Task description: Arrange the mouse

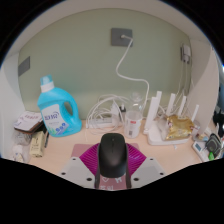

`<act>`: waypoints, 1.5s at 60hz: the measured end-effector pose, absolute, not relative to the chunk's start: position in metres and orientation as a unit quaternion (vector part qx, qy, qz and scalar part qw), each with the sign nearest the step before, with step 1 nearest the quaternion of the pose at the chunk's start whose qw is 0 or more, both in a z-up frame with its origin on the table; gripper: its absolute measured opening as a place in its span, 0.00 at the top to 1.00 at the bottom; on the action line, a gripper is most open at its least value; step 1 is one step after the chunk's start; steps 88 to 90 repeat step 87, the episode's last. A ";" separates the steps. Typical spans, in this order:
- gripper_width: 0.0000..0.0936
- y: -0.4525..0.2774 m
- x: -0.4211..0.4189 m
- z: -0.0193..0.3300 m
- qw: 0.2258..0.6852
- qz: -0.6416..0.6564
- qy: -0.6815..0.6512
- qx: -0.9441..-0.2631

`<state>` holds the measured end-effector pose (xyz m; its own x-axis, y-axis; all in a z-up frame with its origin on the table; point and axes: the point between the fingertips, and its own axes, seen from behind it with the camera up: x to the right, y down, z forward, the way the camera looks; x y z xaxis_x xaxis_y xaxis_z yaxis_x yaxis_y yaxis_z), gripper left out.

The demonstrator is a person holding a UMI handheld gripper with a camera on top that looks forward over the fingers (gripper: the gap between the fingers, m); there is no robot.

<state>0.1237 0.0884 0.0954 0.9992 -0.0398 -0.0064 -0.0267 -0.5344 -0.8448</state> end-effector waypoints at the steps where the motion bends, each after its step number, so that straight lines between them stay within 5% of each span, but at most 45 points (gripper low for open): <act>1: 0.63 0.091 0.121 0.083 0.470 -0.004 0.018 -0.882; 9: 0.62 0.099 0.112 0.011 0.412 0.004 0.010 -0.911; 18: 0.49 0.093 0.107 -0.013 0.386 0.011 0.004 -0.923; 24: 0.08 0.089 0.110 -0.002 0.394 -0.009 -0.002 -0.919; 55: 0.09 -0.074 0.090 0.137 0.465 -0.042 0.004 -0.884; 71: 0.09 -0.162 0.072 0.164 0.473 -0.049 -0.007 -0.880; 90: 0.09 -0.182 0.064 0.173 0.472 -0.049 -0.011 -0.880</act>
